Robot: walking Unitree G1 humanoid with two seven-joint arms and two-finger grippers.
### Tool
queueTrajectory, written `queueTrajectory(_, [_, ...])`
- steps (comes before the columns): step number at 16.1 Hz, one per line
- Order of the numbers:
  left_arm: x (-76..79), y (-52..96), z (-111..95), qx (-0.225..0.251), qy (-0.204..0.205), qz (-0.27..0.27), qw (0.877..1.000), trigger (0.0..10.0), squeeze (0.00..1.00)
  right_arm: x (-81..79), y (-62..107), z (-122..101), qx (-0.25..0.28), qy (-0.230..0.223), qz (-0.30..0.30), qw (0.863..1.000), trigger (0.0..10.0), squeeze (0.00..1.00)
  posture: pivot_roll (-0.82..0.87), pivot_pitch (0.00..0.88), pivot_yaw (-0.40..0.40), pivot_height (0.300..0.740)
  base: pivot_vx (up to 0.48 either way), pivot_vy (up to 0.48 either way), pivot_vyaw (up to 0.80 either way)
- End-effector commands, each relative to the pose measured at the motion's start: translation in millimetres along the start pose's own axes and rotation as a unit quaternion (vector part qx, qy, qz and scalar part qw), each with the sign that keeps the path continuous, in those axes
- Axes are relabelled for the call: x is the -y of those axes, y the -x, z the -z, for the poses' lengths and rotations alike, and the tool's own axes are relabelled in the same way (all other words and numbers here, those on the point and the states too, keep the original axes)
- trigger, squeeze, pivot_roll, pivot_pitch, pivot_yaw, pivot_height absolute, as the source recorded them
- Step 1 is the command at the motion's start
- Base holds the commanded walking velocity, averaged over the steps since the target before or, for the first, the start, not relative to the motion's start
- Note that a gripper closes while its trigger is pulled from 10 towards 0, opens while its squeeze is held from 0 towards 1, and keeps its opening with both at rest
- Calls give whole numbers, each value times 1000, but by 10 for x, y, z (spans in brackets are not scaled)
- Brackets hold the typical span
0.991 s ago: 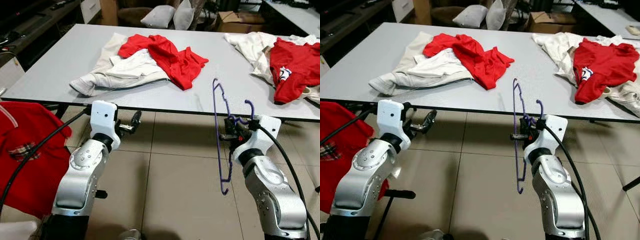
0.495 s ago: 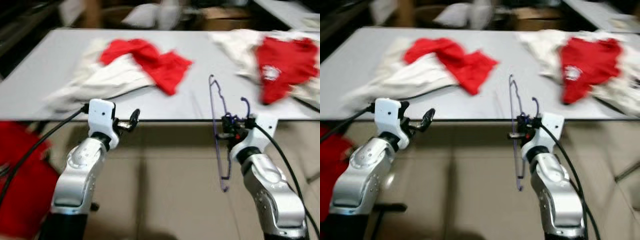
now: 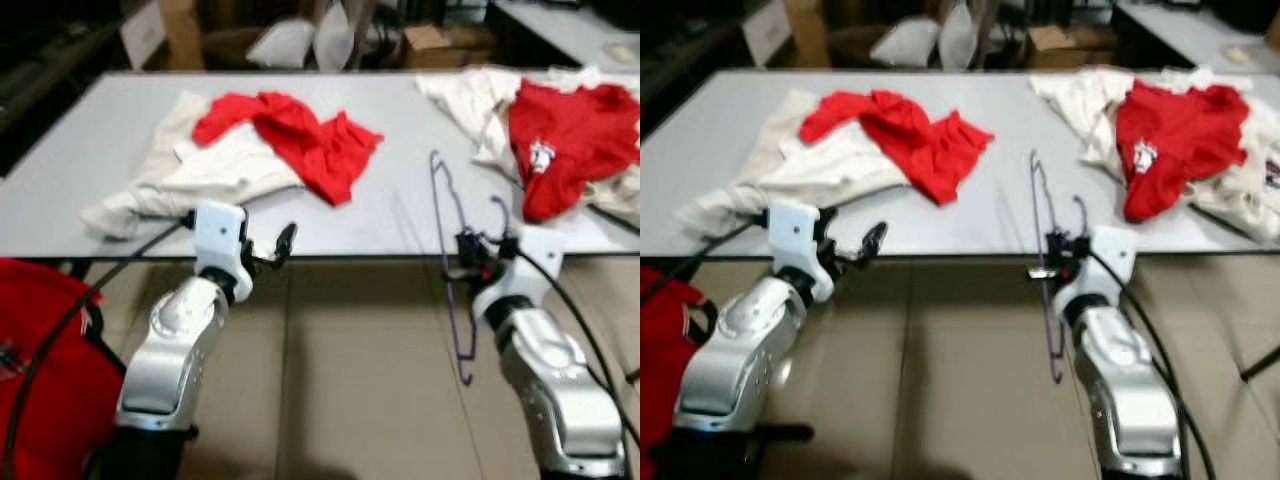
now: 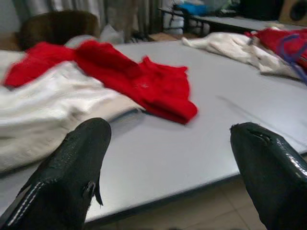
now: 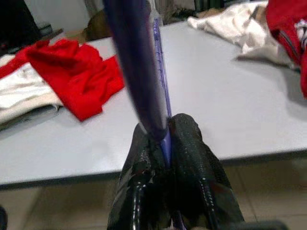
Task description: Hang hanger
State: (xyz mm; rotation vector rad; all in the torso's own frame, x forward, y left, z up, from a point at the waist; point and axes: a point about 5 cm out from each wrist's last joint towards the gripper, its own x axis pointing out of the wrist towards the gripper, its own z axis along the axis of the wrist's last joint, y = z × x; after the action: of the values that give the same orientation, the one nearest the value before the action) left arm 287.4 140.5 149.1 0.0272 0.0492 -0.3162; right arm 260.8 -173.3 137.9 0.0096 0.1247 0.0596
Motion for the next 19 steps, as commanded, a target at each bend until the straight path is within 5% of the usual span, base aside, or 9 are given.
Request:
queueTrajectory(1, [-84, 11, 17, -6, -6, -18, 1000, 10000, 0, -53, 3, -19, 8, 2, -11, 1000, 10000, 0, 43, 0, 22, 740, 270, 0, 0])
queueTrajectory(19, [-6, 9, 109, -10, -26, -8, 1000, 10000, 0, 29, 11, 63, 0, 58, -25, 998, 10000, 0, 24, 0, 19, 740, 304, 0, -254])
